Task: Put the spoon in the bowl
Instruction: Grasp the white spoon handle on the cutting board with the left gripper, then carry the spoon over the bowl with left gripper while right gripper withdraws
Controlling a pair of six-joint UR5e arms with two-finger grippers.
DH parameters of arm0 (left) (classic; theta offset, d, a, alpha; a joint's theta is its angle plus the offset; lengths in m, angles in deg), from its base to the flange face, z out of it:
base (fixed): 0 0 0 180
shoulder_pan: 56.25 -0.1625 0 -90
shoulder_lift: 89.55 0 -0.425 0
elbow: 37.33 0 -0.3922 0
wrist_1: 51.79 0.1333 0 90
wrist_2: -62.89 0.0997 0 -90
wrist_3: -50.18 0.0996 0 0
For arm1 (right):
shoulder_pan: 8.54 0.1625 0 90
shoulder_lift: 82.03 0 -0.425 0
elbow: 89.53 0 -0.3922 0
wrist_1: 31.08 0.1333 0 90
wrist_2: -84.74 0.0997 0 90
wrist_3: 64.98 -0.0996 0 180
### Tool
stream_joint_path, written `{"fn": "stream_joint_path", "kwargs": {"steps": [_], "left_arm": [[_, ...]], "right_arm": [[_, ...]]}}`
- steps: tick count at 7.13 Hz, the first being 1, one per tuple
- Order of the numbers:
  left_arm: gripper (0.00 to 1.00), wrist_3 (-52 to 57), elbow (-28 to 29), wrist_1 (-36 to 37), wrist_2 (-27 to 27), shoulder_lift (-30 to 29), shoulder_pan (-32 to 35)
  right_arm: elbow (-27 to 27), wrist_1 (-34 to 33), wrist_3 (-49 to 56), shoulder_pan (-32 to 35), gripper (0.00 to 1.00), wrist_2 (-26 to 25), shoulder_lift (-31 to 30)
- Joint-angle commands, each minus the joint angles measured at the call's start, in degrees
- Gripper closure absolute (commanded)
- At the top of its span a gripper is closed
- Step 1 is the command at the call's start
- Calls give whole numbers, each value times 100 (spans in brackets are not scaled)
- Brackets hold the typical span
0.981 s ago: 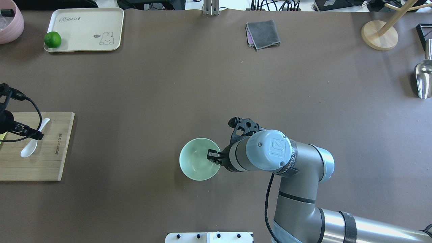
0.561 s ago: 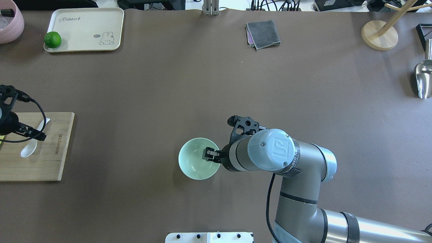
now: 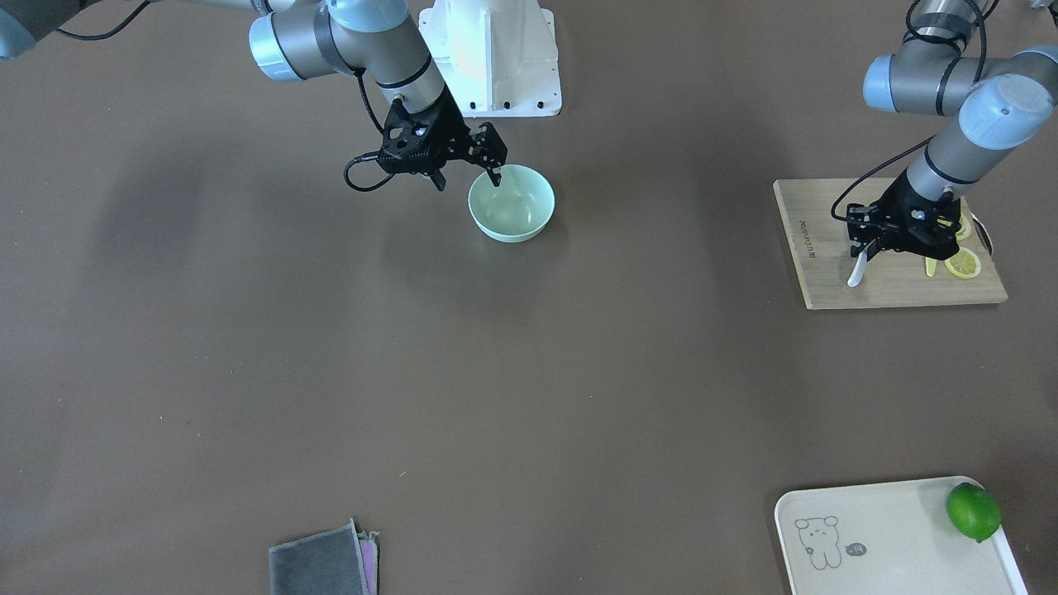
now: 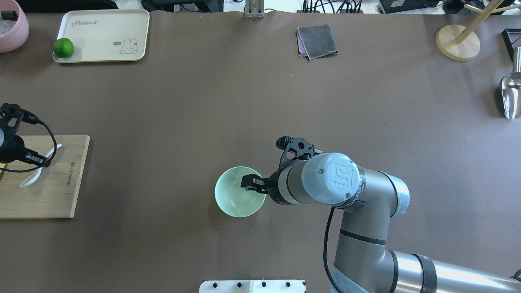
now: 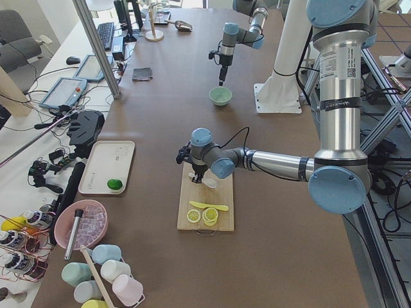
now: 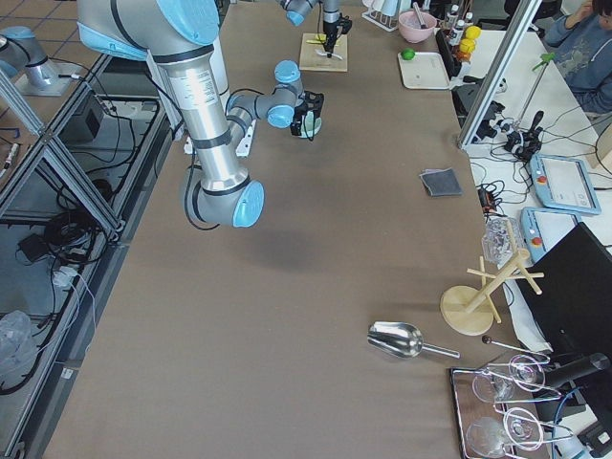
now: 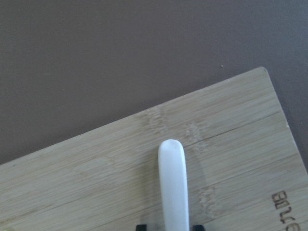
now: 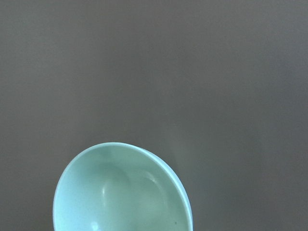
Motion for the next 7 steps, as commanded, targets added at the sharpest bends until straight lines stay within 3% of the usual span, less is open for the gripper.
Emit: {"fn": "stream_joint_path", "kwargs": {"steps": [1,3,4,6,7], "left_arm": [[100,-16,-313,-6,-80,8,17],[100,-766,-988,47,-229,-148,0],[100,-1233,-1009,47,-430,-463,-52],[100,-2565,-1009,56,-380,-1480,-647],[100,-3305,-1000,56,-66,-1912,-1199]], "right_arm": [[2,0,3,29,0,3,-13],[264,0,29,440,0,457,-257],[422,9,90,617,0,608,-477],[494,26,476,1056,0,986,-784],[546,17,721,1302,0,1031,-1100]]}}
